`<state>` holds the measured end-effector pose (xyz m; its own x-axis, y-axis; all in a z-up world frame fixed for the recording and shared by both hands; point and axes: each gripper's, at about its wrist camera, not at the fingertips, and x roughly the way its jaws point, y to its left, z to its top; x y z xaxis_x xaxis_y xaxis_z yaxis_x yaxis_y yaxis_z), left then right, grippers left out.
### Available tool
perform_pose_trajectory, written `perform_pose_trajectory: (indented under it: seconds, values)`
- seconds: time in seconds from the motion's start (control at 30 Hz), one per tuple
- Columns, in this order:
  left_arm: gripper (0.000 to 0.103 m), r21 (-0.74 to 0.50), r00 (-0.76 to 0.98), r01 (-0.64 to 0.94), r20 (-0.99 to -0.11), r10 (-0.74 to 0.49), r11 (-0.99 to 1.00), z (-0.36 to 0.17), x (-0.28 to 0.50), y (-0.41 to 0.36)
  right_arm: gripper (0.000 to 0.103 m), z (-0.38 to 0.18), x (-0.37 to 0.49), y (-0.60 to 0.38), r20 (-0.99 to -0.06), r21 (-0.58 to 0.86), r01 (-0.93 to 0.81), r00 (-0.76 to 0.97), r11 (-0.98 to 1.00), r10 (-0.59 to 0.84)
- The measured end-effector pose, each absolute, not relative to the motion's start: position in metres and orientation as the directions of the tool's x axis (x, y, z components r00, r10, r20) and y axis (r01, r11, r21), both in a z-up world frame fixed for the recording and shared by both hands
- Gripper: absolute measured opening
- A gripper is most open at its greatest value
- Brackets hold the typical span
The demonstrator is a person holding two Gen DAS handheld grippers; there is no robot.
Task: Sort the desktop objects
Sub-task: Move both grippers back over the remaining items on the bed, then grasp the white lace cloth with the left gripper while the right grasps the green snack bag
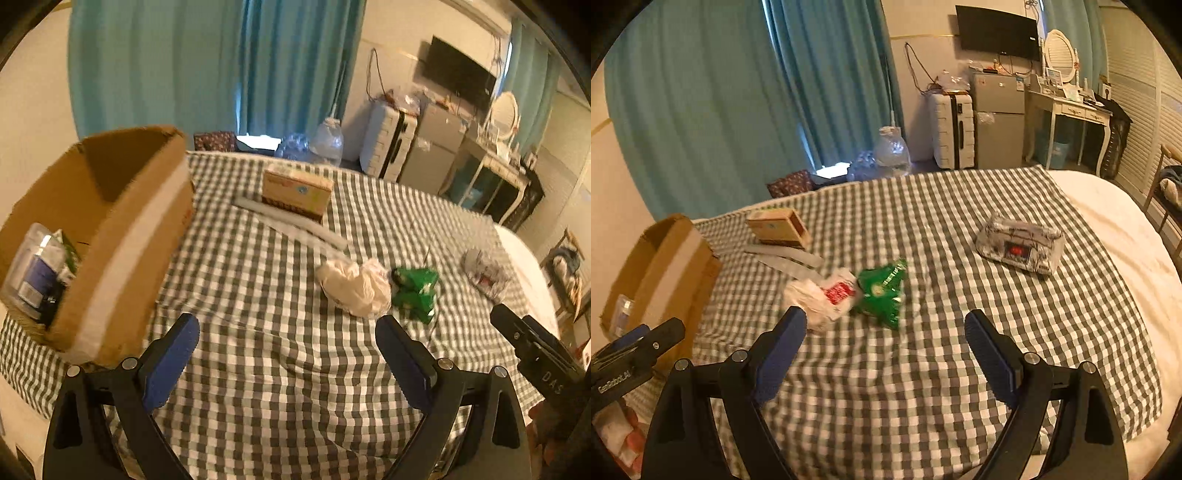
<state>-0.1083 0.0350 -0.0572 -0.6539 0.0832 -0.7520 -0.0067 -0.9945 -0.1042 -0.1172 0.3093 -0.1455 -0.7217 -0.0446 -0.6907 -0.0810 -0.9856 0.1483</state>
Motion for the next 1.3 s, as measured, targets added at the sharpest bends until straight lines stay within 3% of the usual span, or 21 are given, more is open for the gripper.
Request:
perform_pose_trajectory:
  seconds: [0.5, 0.8, 0.83, 0.9, 1.0, 1.03, 1.17, 1.3]
  values:
    - [0.099, -0.087, -0.593, -0.088, -0.796, 0.122, -0.992, -0.137, -0.181, 0.098, 0.083, -0.201, -0.183, 0.32, -0.758, 0.194, -0.039, -0.64, -0.98, -0.125]
    - [0.097, -0.131, -0.565, -0.125, -0.806, 0.179, -0.983, -0.165, -0.21, 0.109, 0.071, -0.226, -0.218, 0.335, -0.773, 0.312, -0.052, -0.595, -0.949, -0.221]
    - [0.094, -0.126, -0.572, -0.119, -0.802, 0.172, -0.985, -0.167, -0.211, 0.106, 0.071, -0.229, -0.222, 0.336, -0.771, 0.333, -0.05, -0.59, -0.942, -0.241]
    - [0.061, -0.133, -0.589, -0.107, -0.79, 0.171, -0.985, -0.166, -0.211, 0.098, 0.071, -0.233, -0.226, 0.333, -0.77, 0.352, -0.042, -0.581, -0.935, -0.264]
    - [0.029, -0.143, -0.597, -0.1, -0.783, 0.175, -0.985, -0.163, -0.209, 0.086, 0.071, -0.236, -0.231, 0.326, -0.771, 0.353, -0.019, -0.572, -0.935, -0.279]
    - [0.027, -0.144, -0.597, -0.103, -0.783, 0.177, -0.984, -0.162, -0.208, 0.083, 0.067, -0.237, -0.232, 0.322, -0.772, 0.347, -0.008, -0.57, -0.938, -0.281]
    - [0.025, -0.124, -0.598, -0.104, -0.785, 0.162, -0.987, -0.156, -0.201, 0.073, 0.033, -0.235, -0.229, 0.314, -0.777, 0.337, 0.034, -0.554, -0.941, -0.299]
    - [0.016, -0.123, -0.609, -0.11, -0.776, 0.165, -0.986, -0.142, -0.192, 0.066, 0.029, -0.226, -0.218, 0.317, -0.774, 0.334, 0.027, -0.563, -0.942, -0.29]
